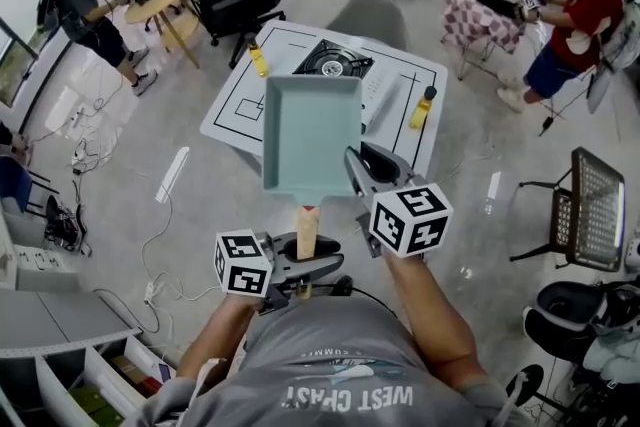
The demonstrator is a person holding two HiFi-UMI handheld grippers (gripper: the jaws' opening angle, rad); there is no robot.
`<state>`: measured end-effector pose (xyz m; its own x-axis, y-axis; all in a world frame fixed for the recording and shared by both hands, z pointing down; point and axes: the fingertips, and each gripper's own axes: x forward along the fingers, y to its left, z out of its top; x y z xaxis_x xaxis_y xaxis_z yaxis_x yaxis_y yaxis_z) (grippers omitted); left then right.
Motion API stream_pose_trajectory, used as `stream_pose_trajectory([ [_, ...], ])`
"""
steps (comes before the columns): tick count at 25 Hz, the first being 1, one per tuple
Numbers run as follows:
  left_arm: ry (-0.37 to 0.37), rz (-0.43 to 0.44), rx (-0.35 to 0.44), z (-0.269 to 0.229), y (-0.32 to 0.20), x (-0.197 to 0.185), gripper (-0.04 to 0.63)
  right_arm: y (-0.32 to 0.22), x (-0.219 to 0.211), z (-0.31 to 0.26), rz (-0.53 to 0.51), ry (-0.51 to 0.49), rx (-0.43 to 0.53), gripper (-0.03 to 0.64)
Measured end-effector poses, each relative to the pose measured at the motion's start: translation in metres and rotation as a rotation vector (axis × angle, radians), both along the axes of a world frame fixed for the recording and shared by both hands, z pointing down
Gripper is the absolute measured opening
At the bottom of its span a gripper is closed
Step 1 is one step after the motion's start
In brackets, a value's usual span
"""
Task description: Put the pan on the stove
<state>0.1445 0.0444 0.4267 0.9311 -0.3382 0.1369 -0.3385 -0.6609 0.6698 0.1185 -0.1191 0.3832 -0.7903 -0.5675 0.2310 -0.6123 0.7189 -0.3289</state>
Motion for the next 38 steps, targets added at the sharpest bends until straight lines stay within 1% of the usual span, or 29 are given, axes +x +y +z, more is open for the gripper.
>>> stream_pose_trajectory([
  [3,0.010,0.027,-0.006,0.000,-0.005,-0.001,0.103,-0.005,0.001,0.000,0.020,0.011,0.000,0.086],
  [9,0.025,0.113,0.003,-0.001,-0.032,-0.009,0.103,-0.034,0.008,0.000,0.106,0.025,0.001,0.086],
  [14,0.026,0.179,0.010,-0.007,-0.063,-0.029,0.103,-0.065,0.000,-0.006,0.176,0.030,0.005,0.086],
  [24,0.029,0.294,-0.006,-0.009,-0.113,-0.069,0.103,-0.115,-0.022,-0.007,0.288,0.038,-0.011,0.086],
  [38,0.052,0.446,0.008,-0.012,-0.153,-0.119,0.103,-0.150,-0.050,-0.013,0.432,0.058,0.002,0.087],
])
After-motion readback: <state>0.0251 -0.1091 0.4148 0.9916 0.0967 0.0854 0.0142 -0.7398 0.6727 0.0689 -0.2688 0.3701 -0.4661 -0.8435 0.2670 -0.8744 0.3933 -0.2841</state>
